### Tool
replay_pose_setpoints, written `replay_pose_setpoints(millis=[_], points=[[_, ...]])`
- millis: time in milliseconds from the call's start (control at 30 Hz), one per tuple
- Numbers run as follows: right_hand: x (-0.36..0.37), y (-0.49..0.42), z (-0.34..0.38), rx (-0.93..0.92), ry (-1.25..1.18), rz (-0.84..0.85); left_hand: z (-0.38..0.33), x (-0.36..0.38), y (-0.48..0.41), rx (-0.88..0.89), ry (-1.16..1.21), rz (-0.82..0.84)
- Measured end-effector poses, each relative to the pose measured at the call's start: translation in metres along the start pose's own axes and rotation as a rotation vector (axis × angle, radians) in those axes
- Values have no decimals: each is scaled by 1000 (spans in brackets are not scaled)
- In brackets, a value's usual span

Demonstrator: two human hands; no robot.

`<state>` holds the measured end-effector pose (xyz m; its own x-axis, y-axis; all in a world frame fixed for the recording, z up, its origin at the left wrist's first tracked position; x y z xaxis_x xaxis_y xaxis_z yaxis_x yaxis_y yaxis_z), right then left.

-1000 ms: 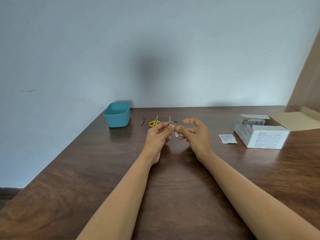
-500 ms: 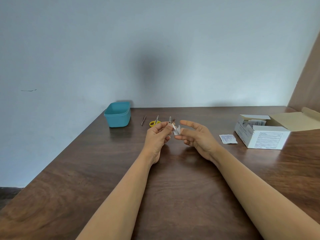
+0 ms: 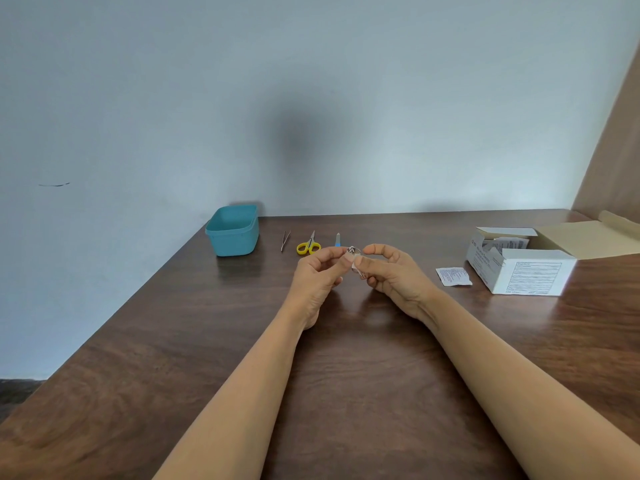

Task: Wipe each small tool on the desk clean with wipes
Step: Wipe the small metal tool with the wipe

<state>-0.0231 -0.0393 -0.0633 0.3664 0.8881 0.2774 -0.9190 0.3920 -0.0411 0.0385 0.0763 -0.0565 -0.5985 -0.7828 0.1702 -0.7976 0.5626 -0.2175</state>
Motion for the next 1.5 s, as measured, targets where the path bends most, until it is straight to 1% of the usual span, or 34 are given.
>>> replay_pose_setpoints(millis=[167, 267, 433, 633, 733, 900, 1067, 1233, 1500], points=[[-1, 1, 1, 10, -56, 6, -3, 4, 1, 40, -60, 52], [1, 2, 1, 16, -46, 24, -4, 5, 1, 55, -60, 58], [1, -2, -1, 40, -29, 61, -1, 1, 1, 13, 21, 32], [2, -3, -2, 47, -2, 69, 0, -5, 0, -30, 110, -42], [0, -3, -3, 45, -31, 62, 0, -3, -1, 4, 51, -21], [-3, -4, -4, 41, -67, 43, -6, 2, 1, 122, -103, 36], [-3, -3, -5, 40, -102, 36, -10, 5, 2, 178, -173, 50], [-3, -5, -5, 45, -87, 65, -11, 5, 3, 192, -196, 51], [1, -6, -3, 6, -90, 158, -8, 5, 3, 122, -116, 65]])
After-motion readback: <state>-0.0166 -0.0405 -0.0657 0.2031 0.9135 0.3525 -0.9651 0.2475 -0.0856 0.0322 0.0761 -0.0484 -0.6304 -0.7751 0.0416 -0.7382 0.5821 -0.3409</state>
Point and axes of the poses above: each hand's wrist, its own y-axis away from the middle knuckle, its own x-axis out of the palm, z = x × y, the point moved 8 cm from there along -y, towards the middle knuckle, and after that the axes turned 1 degree about -z, right-handed, at the moved point
